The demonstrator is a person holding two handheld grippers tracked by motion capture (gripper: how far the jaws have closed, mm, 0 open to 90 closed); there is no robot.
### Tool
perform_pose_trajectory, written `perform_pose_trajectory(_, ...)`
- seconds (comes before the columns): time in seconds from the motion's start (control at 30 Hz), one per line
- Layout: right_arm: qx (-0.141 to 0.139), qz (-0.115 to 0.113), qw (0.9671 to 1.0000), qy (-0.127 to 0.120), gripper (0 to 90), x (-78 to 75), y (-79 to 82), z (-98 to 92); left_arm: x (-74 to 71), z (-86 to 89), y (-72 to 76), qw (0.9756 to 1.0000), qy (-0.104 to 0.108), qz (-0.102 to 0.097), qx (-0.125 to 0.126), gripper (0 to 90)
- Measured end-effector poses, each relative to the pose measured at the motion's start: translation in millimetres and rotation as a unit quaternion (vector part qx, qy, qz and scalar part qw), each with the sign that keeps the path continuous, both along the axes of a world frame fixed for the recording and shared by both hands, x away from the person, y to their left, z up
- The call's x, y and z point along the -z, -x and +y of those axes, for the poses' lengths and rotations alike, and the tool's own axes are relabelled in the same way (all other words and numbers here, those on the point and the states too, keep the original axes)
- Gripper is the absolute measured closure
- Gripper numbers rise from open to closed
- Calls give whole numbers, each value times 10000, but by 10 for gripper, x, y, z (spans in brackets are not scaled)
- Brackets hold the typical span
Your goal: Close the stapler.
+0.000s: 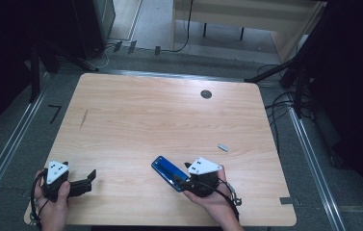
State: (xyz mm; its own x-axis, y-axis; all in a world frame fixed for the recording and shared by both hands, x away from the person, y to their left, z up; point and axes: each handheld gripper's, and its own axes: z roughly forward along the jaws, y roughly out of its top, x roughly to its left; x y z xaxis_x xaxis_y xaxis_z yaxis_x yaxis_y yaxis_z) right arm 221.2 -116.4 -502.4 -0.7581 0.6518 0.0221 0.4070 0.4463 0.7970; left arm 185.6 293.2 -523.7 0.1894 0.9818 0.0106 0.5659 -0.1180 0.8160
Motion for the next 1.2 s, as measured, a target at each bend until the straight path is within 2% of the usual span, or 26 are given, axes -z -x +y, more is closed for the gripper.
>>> perform_pose_trajectory(0.03, 0, 6, 10000, -36, 444, 2, 5, -20, -11, -19, 3, 10000, -18, -5, 14, 0)
perform_pose_trajectory(0.07, 15, 46, 10000, -69, 439, 7, 22, -53, -43, -68, 18, 9997, 70, -105, 189, 0)
perform_pose_trajectory(0.13, 4, 35, 10000, -80, 438, 8, 25, -63, -60, -103, 21, 9996, 75, -126, 256, 0)
perform_pose_trajectory(0.2, 26, 41, 9999, -90, 435, 2, 36, -73, -90, -184, 22, 9994, 58, -100, 332, 0)
perform_pose_trajectory(0.27, -22, 47, 10000, -62, 426, -26, 33, -95, -143, -310, 22, 9990, 141, -27, 415, 0)
perform_pose_trajectory(0.3, -22, 47, 10000, -62, 426, -26, 33, -95, -143, -310, 22, 9990, 141, -27, 415, 14)
perform_pose_trajectory(0.33, -47, 66, 9999, -81, 413, -57, 28, -114, -192, -407, 28, 9987, 112, -57, 498, 27)
perform_pose_trajectory(0.47, -58, 38, 10000, -48, 400, -100, 29, -124, -253, -542, 34, 9976, 105, -88, 672, 37)
perform_pose_trajectory(0.53, -46, 1, 10000, -69, 395, -118, 29, -135, -279, -622, 29, 9972, 66, -119, 740, 79)
perform_pose_trajectory(0.57, -44, -3, 9999, -110, 395, -121, 25, -143, -289, -660, 19, 9971, 77, -73, 758, 86)
perform_pose_trajectory(0.6, -79, 52, 9997, -230, 391, -114, 11, -158, -294, -698, 6, 9969, 88, -72, 773, 134)
perform_pose_trajectory(0.67, -73, 76, 9995, -305, 392, -103, -1, -168, -290, -777, -19, 9966, 152, -41, 807, 144)
perform_pose_trajectory(0.7, -73, 76, 9995, -305, 392, -103, -1, -168, -283, -819, -31, 9964, 160, -21, 836, 144)
perform_pose_trajectory(0.73, -76, 63, 9994, -327, 408, -102, 3, -174, -268, -905, -49, 9958, 184, -15, 900, 181)
perform_pose_trajectory(0.83, -53, 32, 9994, -338, 417, -105, 15, -179, -262, -984, -64, 9950, 210, -17, 977, 227)
perform_pose_trajectory(0.97, 11, -18, 9992, -408, 462, -106, 41, -214, -275, -1112, -96, 9939, 372, -47, 1035, 326)
perform_pose_trajectory(1.03, -15, 65, 9987, -501, 517, -98, 51, -239, -274, -1173, -119, 9934, 411, -45, 1071, 366)
perform_pose_trajectory(1.1, -76, 182, 9979, -609, 535, -86, 50, -262, -259, -1244, -137, 9921, 446, -8, 1175, 424)
perform_pose_trajectory(1.13, -125, 90, 9980, -609, 541, -64, 67, -271, -243, -1289, -143, 9918, 403, 7, 1216, 465)
perform_pose_trajectory(1.2, -143, 53, 9982, -588, 544, -57, 75, -272, -200, -1383, -149, 9905, 401, 66, 1310, 476)
